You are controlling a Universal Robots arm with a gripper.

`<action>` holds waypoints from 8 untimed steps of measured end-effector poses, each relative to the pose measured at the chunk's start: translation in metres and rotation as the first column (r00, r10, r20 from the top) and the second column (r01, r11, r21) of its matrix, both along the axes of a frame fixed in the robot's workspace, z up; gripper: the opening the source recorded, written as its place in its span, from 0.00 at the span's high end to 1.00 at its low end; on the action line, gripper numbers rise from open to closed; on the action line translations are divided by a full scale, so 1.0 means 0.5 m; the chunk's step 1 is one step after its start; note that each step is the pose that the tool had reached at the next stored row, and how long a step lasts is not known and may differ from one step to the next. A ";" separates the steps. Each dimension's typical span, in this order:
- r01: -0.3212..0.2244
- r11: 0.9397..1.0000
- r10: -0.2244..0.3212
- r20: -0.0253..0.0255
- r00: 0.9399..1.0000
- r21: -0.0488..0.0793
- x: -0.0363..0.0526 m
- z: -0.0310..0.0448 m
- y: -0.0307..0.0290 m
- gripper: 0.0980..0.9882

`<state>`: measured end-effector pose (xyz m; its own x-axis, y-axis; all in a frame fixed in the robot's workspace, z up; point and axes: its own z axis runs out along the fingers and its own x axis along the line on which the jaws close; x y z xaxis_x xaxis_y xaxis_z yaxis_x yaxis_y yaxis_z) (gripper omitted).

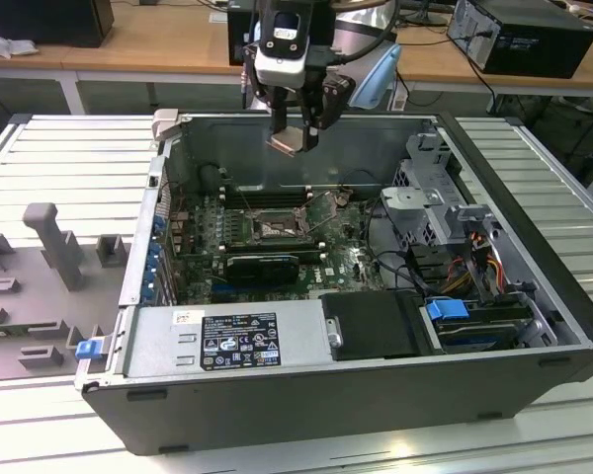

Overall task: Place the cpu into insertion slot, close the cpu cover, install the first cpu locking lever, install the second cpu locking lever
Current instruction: 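Place the cpu into insertion slot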

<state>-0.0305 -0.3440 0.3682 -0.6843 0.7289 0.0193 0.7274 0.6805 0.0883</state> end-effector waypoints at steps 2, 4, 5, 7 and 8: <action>0.020 1.000 -0.020 0.000 1.000 0.000 0.000 0.000 0.000 0.52; 0.035 0.999 -0.035 0.000 0.999 0.000 0.000 0.000 0.000 0.52; 0.041 0.999 -0.041 0.000 0.999 0.000 0.000 0.000 0.000 0.52; 0.056 0.998 -0.056 0.000 0.998 0.000 0.000 0.000 0.000 0.52; 0.068 0.998 -0.068 0.000 0.998 0.000 0.000 0.000 0.000 0.52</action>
<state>-0.0305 -0.3439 0.3680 -0.6334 0.7736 0.0193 0.7718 0.6297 0.0883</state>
